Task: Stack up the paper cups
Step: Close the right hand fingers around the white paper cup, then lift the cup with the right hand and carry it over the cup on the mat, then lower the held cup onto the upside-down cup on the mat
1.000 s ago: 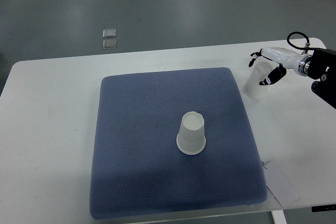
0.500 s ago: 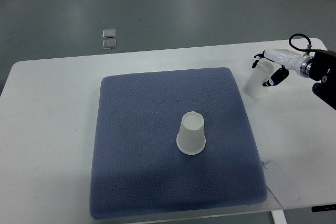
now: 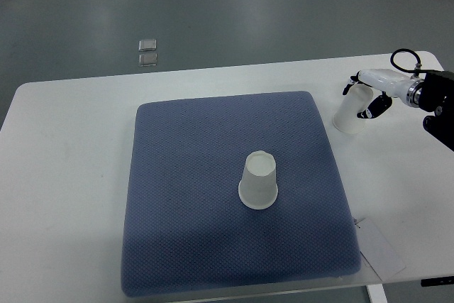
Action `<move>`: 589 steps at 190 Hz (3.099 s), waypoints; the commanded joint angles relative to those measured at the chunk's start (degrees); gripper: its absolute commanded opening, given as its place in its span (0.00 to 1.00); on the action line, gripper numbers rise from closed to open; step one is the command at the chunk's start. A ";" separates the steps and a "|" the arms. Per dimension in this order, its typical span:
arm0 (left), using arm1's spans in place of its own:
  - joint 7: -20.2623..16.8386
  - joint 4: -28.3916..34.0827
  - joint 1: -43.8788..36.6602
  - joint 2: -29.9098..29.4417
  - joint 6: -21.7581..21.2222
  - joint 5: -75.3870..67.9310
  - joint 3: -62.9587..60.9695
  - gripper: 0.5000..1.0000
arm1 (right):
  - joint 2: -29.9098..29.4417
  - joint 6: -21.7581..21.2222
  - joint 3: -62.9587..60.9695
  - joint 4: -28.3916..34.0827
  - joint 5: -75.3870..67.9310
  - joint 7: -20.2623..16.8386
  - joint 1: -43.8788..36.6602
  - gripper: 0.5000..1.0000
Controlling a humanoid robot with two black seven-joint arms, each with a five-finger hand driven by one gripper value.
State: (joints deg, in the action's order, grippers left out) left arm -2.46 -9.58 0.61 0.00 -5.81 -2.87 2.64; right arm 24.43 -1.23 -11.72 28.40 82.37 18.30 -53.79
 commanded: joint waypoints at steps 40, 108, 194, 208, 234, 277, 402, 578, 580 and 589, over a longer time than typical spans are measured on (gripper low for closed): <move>0.00 0.00 0.00 0.00 0.00 -0.03 0.00 1.00 | -0.08 -1.15 -0.05 0.08 -0.98 -0.11 0.00 0.00; 0.00 0.00 0.00 0.00 0.00 -0.03 0.00 1.00 | 3.87 -2.02 -0.93 5.26 -3.53 -0.90 -2.64 0.00; 0.00 0.00 0.00 0.00 0.00 -0.03 0.00 1.00 | 13.01 -18.99 -9.28 31.19 -15.13 2.00 -18.10 0.00; 0.00 0.00 0.00 0.00 0.00 -0.03 0.00 1.00 | 13.72 -26.55 -13.24 35.50 -15.57 2.44 -18.54 0.00; 0.00 0.00 0.00 0.00 0.00 -0.03 0.00 1.00 | 13.80 -33.49 -16.67 42.00 -15.66 2.17 -18.46 0.00; 0.00 0.00 0.00 0.00 0.00 -0.03 0.00 1.00 | 12.92 -33.77 -15.70 48.41 -14.87 2.09 -17.40 0.00; 0.00 0.00 0.00 0.00 0.00 -0.03 0.00 1.00 | 11.34 -33.77 -12.36 49.38 -3.00 2.09 -13.89 0.00; 0.00 0.00 0.00 0.00 0.00 -0.03 0.00 1.00 | 11.78 -31.73 -9.72 49.38 -1.24 2.26 -11.86 0.00; 0.00 0.00 0.00 0.00 0.00 -0.03 0.00 1.00 | 11.78 -31.73 -9.72 49.38 -1.24 2.26 -11.78 0.00; 0.00 0.00 0.00 0.00 0.00 -0.03 0.00 1.00 | 11.78 -31.73 -9.81 49.38 -1.24 2.26 -11.78 0.00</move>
State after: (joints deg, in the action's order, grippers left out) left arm -2.46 -9.58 0.62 0.00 -5.80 -2.88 2.64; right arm 36.17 -32.96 -21.48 77.78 81.12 20.56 -65.74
